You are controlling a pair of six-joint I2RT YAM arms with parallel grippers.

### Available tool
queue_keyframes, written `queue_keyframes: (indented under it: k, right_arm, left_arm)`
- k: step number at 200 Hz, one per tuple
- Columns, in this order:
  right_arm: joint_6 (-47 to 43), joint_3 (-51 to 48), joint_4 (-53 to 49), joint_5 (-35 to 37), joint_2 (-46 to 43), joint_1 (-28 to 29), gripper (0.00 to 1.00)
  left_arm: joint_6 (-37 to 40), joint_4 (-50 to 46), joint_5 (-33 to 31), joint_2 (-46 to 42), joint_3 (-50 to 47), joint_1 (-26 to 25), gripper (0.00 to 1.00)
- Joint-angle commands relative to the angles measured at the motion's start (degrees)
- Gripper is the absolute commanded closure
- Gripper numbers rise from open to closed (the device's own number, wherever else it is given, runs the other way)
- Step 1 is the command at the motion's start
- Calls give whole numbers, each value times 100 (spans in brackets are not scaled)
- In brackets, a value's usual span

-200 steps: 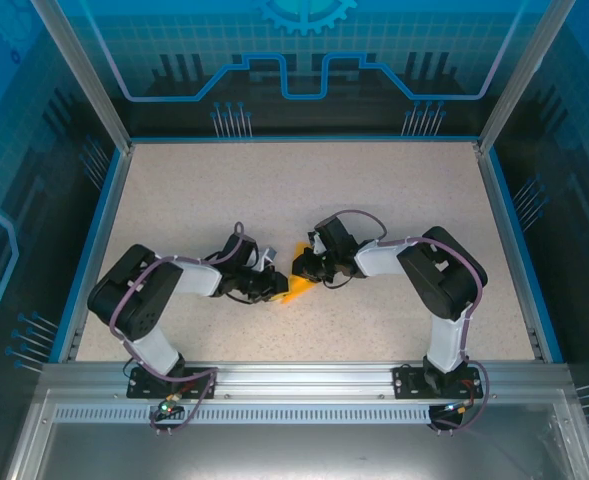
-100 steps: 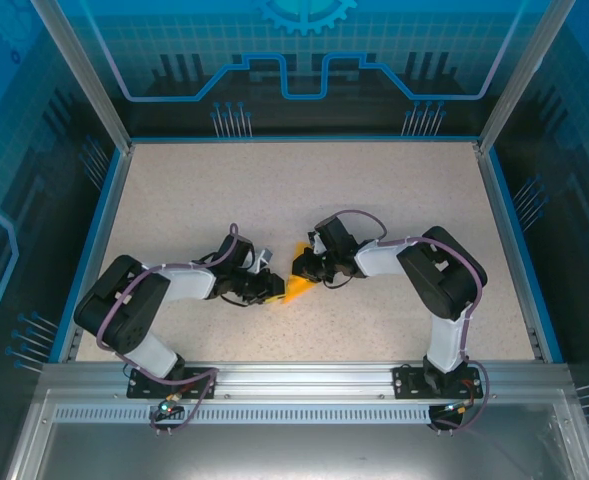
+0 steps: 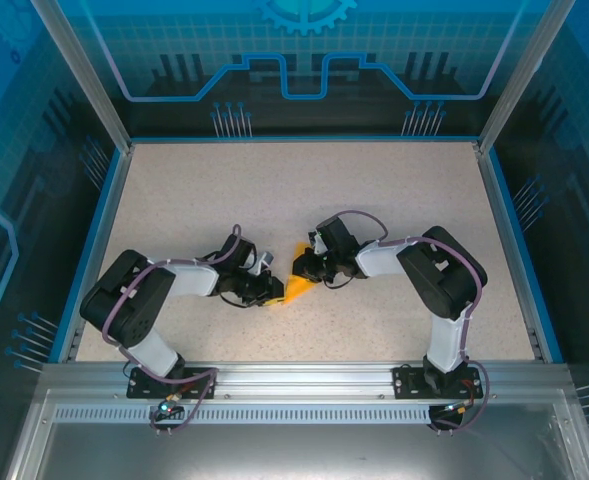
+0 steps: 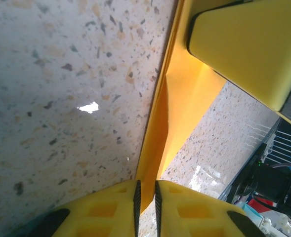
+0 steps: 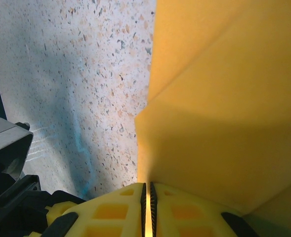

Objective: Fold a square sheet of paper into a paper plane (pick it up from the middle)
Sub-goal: Fourth fold the wing at the center of the table.

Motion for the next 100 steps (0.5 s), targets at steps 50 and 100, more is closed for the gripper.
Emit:
queue_keyframes:
  k: [50, 100]
  right_arm:
    - [-172, -208, -653, 367, 197, -17, 87]
    - [-176, -198, -717, 416, 216, -17, 87]
  left_arm:
    - [477, -1347, -753, 412, 468, -370, 88]
    - [384, -1740, -1362, -190, 463, -476, 89]
